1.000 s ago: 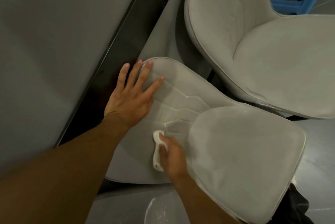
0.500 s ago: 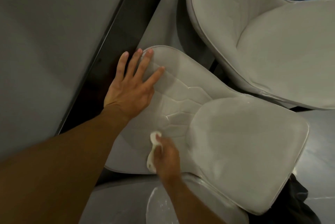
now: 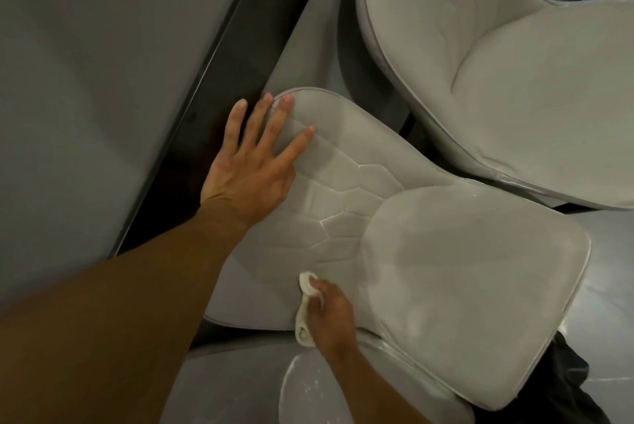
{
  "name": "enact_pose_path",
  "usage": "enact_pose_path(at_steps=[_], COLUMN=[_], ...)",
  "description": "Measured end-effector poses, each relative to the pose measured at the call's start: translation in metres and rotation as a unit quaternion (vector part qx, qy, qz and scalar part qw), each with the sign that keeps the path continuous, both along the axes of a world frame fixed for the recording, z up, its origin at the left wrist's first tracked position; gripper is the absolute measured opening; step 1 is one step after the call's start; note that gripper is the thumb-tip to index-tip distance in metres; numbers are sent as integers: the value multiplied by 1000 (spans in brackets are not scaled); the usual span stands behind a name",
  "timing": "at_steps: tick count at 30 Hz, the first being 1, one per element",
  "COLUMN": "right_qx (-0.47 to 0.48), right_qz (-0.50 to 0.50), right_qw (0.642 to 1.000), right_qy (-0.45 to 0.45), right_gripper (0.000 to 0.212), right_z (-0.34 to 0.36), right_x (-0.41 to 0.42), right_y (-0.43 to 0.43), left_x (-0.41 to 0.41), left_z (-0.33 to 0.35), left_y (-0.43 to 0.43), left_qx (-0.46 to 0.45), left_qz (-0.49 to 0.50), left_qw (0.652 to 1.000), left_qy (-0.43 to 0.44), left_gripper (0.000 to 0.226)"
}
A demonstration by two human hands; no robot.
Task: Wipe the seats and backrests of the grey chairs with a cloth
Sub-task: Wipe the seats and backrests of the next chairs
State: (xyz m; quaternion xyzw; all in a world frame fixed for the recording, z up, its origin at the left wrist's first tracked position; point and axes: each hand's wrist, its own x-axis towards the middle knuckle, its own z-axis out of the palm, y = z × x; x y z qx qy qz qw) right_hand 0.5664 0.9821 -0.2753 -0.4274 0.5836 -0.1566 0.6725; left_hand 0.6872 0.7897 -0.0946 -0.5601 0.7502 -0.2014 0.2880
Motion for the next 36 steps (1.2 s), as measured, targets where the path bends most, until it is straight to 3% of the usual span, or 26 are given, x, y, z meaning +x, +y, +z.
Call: enact_pose_path(at_steps=[4,8,10,13,16,18,20,23,26,29,32,34,36], right_qx=[51,142,125,8,-124,-156,-131,-20,44,-55,-185,-194,-125], right_qz=[8,-194,-285,-334,-310,-284,-269,-226,-272,-338,-300,-280,-298], right_qw=[998,967,950,942,938,942,954,972,960,939,930,936,946], right_qy=[42,86,39,-23,-88,-88,-33,62,49,-27,-108,-94,-35], right_gripper=[31,31,34,33,34,35,35,37,33,32,35,35,35], right_z=[-14,-14,-5,29,66,59,34,2,2,38,62,51,31], right_x=[-16,-9,10,39,46,44,41,36,39,46,47,48,48], right_y=[10,-22,-53,-86,-85,-73,-63,-58,-70,-82,-73,-67,-66], left_x=[-1,-1,-1,-1,0,1,1,1,1,1,1,1,1], left_z=[1,1,0,-1,-2,-1,-1,-2,-3,-3,-3,-2,-2], left_y=[0,0,-1,-1,-1,0,0,-1,-1,0,0,-1,-1], left_qx=[0,-3,-5,-5,-6,-9,-10,-9,-7,-11,-6,-4,-1], left_qz=[0,-1,-2,-3,-7,-8,-9,-10,-12,-13,-10,-8,-7], left_qw=[1000,1000,1000,1000,1000,1000,1000,1000,1000,1000,1000,1000,1000], left_qy=[4,2,7,8,5,8,14,12,8,10,15,16,10], left_gripper=[64,63,63,64,64,63,63,64,64,64,65,65,65])
